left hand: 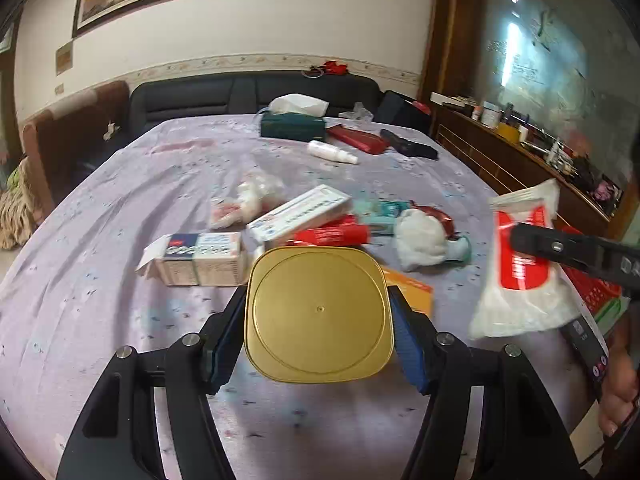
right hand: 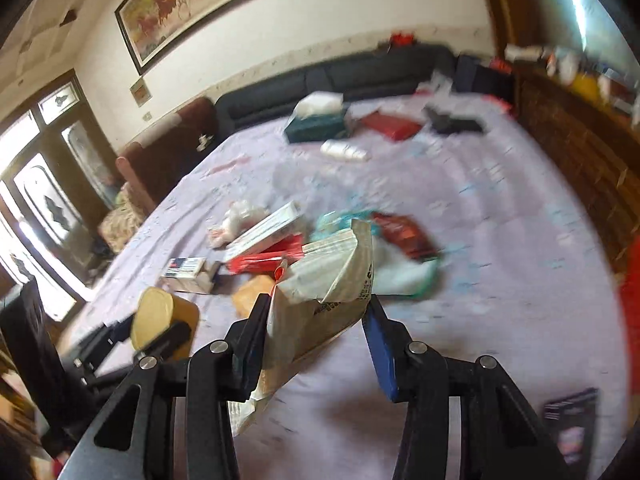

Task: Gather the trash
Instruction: 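Grasp the white paper bag with the right tool and lift it, then carry the gold tin and white bag to the red basket and release both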

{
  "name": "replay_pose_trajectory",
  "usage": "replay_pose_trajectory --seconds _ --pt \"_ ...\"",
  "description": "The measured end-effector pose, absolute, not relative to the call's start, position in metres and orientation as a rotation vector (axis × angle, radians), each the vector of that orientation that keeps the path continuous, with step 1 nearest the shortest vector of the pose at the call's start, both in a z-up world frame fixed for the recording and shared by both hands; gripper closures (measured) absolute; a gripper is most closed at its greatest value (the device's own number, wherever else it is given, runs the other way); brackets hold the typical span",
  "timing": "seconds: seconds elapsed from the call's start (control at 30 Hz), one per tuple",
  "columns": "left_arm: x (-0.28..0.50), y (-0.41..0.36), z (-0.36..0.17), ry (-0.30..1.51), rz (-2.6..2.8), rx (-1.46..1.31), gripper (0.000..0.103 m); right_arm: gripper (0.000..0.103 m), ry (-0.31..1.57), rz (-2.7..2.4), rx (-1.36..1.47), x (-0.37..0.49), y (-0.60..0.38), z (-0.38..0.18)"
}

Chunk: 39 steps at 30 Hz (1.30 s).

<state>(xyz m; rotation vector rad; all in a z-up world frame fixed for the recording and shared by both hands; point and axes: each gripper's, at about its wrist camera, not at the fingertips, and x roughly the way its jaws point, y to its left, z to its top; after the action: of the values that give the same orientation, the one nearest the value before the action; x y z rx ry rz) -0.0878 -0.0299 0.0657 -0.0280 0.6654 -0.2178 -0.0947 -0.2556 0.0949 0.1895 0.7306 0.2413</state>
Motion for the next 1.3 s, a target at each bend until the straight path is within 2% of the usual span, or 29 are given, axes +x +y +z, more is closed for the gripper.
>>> replay_pose_trajectory --seconds 0.43,1.3 --pt "-0.098 -0.089 0.076 0.628 -0.268 0.067 0.038 0.054 0.616 0.112 0.121 -0.138 -0.296 0.106" --pt "-0.104 -0.115 0.084 0.600 -0.300 0.134 0.038 0.054 0.563 0.076 0.095 -0.154 -0.304 0.121"
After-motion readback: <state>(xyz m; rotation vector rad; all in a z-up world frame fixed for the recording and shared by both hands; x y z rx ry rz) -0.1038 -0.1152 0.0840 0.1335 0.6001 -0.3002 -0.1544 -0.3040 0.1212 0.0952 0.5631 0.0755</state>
